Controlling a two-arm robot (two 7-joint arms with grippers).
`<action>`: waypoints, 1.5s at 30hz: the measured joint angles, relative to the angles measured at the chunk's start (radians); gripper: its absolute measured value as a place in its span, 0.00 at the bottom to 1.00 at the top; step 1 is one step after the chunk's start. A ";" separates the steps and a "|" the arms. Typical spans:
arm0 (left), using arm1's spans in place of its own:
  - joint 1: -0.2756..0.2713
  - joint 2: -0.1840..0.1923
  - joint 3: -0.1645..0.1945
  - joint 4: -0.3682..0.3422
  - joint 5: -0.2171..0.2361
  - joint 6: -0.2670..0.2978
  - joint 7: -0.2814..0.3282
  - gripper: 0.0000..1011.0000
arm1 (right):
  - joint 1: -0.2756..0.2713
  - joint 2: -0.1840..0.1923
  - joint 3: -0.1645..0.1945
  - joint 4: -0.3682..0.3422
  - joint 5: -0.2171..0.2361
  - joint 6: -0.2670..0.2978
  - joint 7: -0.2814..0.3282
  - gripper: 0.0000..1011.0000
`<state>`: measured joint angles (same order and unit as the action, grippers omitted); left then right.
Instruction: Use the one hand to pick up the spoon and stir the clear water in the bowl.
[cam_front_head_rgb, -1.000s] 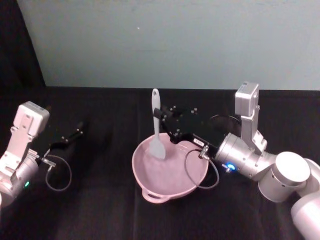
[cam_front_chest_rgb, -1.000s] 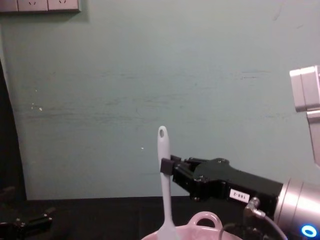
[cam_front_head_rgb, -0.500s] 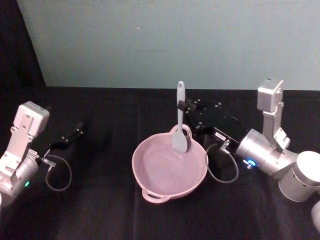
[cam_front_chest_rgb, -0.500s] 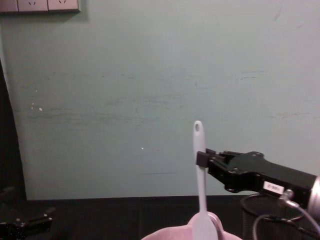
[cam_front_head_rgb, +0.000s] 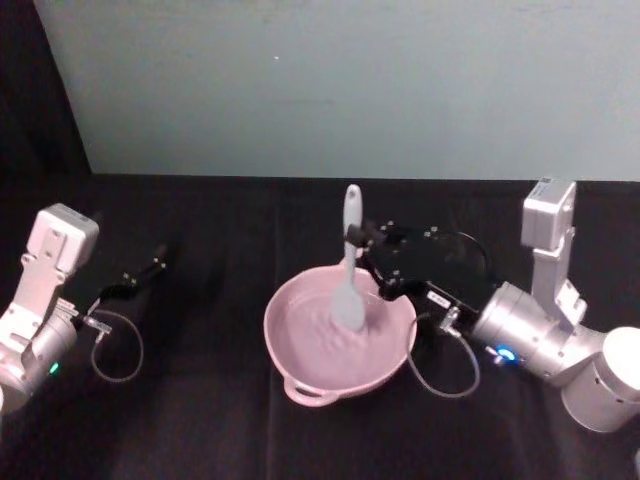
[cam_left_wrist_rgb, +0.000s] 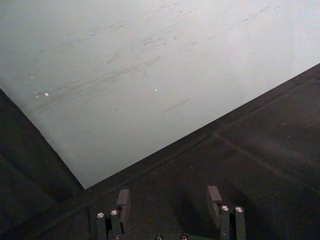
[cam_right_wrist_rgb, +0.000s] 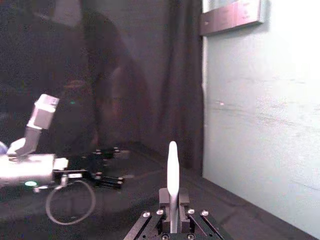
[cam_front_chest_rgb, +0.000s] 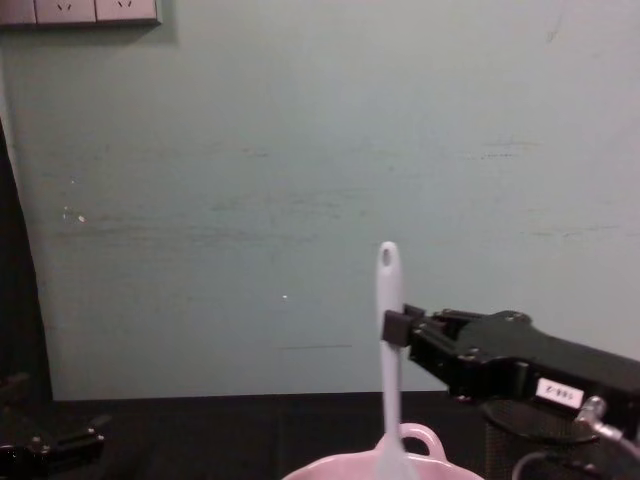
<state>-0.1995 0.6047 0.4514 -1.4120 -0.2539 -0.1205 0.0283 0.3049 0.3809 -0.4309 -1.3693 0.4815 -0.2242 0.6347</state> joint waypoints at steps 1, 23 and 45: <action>0.000 0.000 0.000 0.000 0.000 0.000 0.000 0.99 | -0.002 -0.003 -0.008 -0.004 0.002 0.001 0.006 0.11; 0.000 0.000 0.000 0.000 0.000 0.000 0.000 0.99 | 0.142 -0.116 -0.094 0.196 -0.035 -0.038 0.036 0.11; 0.000 0.000 0.000 0.000 0.000 0.000 0.000 0.99 | 0.071 -0.055 0.001 0.129 -0.052 -0.035 -0.039 0.11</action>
<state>-0.1995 0.6047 0.4514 -1.4120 -0.2539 -0.1205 0.0283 0.3763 0.3260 -0.4302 -1.2403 0.4297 -0.2597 0.5958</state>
